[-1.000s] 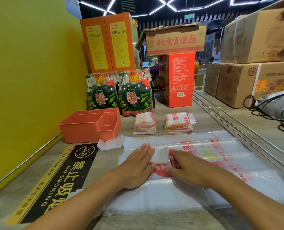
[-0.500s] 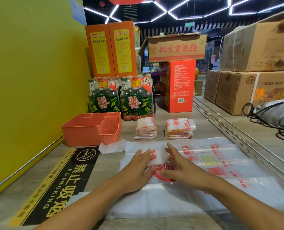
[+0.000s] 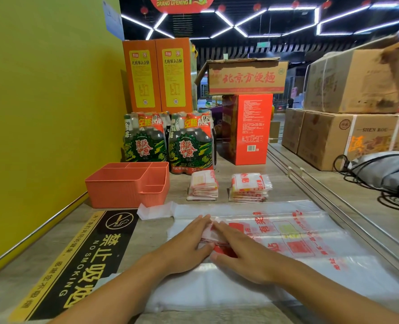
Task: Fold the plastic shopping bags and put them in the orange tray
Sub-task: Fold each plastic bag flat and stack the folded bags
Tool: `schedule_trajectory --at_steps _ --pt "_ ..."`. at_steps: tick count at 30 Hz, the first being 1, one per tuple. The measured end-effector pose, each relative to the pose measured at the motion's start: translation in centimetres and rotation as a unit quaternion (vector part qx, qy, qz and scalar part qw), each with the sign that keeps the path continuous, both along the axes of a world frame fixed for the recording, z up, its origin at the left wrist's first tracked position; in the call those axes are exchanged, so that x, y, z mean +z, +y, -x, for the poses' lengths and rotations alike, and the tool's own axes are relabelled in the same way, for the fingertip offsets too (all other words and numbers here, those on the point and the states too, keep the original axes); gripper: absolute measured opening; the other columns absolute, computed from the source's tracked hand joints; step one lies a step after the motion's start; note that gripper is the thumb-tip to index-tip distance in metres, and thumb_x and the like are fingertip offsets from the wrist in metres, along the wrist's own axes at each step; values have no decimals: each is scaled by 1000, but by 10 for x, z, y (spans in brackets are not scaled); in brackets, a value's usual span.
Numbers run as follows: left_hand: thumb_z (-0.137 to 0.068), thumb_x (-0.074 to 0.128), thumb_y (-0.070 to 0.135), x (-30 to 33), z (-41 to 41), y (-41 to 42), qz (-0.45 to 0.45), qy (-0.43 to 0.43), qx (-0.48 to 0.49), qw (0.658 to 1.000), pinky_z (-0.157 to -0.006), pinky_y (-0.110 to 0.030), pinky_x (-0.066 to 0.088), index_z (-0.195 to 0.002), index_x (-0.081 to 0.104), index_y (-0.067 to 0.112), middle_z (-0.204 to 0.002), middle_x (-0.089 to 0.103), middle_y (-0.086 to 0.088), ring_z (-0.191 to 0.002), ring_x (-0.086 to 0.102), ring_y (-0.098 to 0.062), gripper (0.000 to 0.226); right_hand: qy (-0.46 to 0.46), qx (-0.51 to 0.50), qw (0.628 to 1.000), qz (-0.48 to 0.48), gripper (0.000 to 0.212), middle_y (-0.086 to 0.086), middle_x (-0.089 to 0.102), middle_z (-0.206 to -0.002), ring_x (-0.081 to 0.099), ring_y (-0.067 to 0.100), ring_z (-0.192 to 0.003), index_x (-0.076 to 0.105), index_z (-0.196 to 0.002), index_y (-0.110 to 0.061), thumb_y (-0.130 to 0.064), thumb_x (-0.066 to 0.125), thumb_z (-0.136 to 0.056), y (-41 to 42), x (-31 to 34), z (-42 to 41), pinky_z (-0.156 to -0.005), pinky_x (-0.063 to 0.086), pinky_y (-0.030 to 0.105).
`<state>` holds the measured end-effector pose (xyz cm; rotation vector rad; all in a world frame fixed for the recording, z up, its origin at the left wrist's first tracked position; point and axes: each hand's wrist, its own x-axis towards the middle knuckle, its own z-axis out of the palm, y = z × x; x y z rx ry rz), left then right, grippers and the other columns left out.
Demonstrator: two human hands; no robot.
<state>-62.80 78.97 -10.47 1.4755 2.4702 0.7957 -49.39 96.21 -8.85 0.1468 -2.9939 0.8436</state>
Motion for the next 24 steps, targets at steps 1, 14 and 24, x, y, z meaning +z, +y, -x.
schedule_trajectory --at_steps 1,14,24 --pt "-101 49 45 2 0 -1 8 -2 6 1000 -125 -28 12 -160 7 32 -165 8 19 -150 5 5 73 -9 -4 999 -34 83 -17 -1 -167 -1 6 -154 -2 -160 -38 -73 37 -96 1 -1 1 -126 9 34" --pt "-104 34 56 16 0 0 167 45 -44 984 -126 -33 -3 -160 -12 20 -166 -20 5 -151 -17 -6 81 -38 -2 992 -122 72 -16 3 -168 -6 5 -154 9 -161 -37 -69 26 -99 -5 7 2 -126 3 40" --pt "-99 41 63 15 3 0 133 11 -53 990 -126 -35 0 -161 -7 23 -168 -13 6 -154 -10 -9 88 -15 -40 994 -99 66 -19 10 -166 -1 -1 -152 15 -159 -41 -67 29 -101 -9 2 -2 -124 6 33"
